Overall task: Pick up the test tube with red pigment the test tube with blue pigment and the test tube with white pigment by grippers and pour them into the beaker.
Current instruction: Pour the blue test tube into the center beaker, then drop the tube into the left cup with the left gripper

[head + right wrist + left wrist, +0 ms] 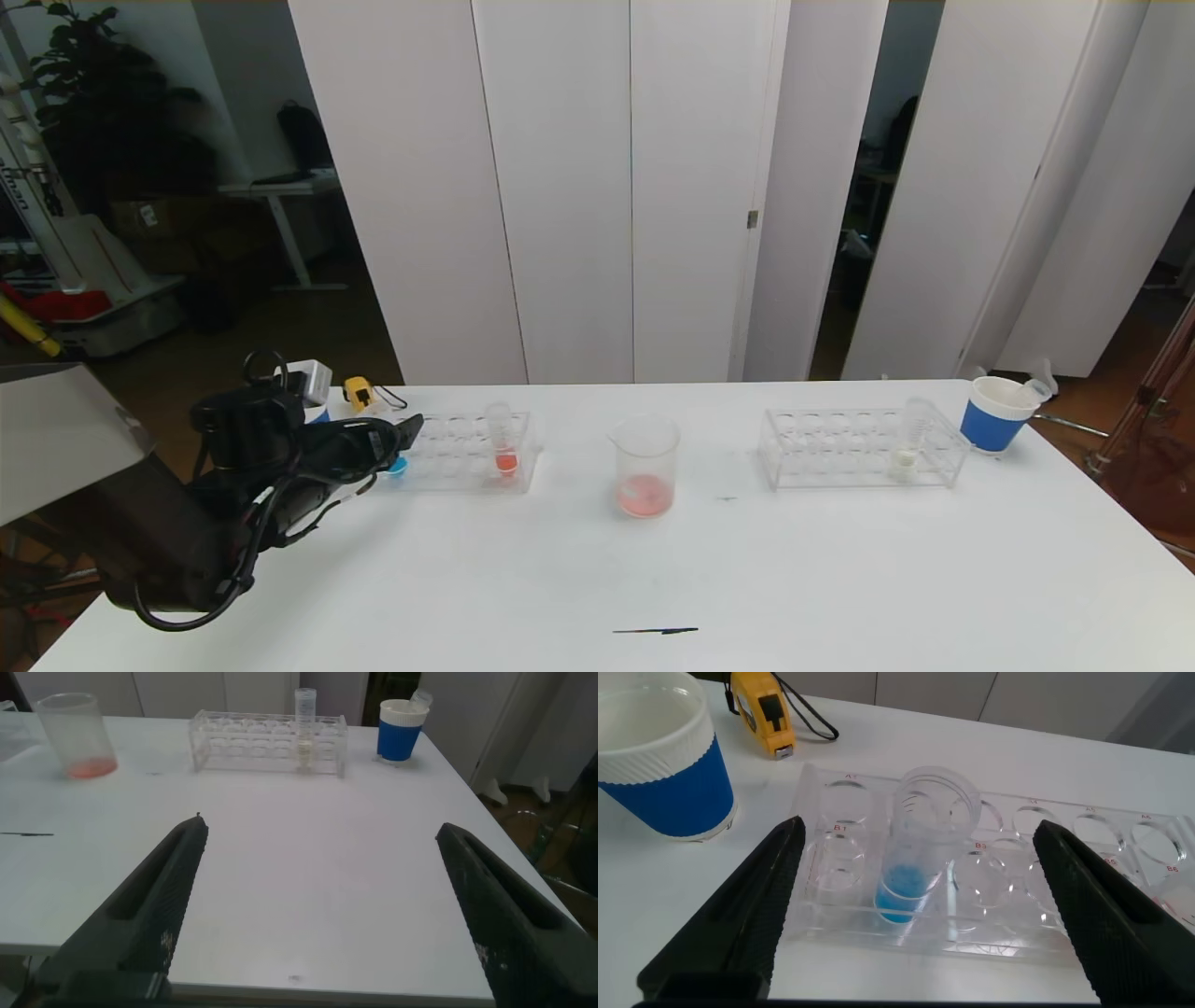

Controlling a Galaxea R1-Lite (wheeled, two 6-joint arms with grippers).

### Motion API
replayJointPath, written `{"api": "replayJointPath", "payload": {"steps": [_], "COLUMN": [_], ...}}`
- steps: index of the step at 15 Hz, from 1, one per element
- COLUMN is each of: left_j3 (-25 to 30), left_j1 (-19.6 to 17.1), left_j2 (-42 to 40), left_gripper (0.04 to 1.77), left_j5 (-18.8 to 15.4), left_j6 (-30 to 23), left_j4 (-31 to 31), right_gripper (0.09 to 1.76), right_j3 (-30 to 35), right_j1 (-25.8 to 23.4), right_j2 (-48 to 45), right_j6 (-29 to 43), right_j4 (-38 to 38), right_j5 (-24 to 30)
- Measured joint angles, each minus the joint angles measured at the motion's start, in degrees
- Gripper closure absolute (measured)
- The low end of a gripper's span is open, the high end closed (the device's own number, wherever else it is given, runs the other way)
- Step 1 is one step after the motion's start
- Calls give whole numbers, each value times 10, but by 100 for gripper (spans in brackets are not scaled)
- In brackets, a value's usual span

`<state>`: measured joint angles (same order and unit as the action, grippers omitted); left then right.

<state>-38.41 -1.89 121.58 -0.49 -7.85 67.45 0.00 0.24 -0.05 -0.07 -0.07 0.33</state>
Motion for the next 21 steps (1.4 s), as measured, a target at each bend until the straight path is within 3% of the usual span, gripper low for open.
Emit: {"api": "replayJointPath", "payload": {"steps": [6, 7, 8, 10, 11, 12, 13, 21], "left_j3": [-16, -17, -18, -19, -20, -22, -23, -35], "left_j1": [-2, -2, -2, -2, -2, -2, -2, 2], "left_j2": [18, 20, 23, 27, 28, 29, 30, 33], "left_gripper": [8, 25, 54, 135, 142, 122, 119, 124], "left_j5": [2, 2, 2, 2, 1, 0, 0, -2], "left_j6": [-1, -1, -1, 0, 1, 0, 1, 3], "left_j4": [0, 0, 0, 0, 0, 0, 0, -1], "right_gripper": [10, 10, 10, 10, 10, 10, 10, 10], "right_j3": [0, 0, 0, 0, 0, 0, 0, 0], "right_j1": [0, 0, 0, 0, 0, 0, 0, 0], "right_j2": [0, 0, 0, 0, 0, 0, 0, 0], "right_j6": [0, 0, 0, 0, 0, 0, 0, 0], "right_j4": [0, 0, 0, 0, 0, 0, 0, 0], "right_j5": [0, 0, 0, 0, 0, 0, 0, 0]}}
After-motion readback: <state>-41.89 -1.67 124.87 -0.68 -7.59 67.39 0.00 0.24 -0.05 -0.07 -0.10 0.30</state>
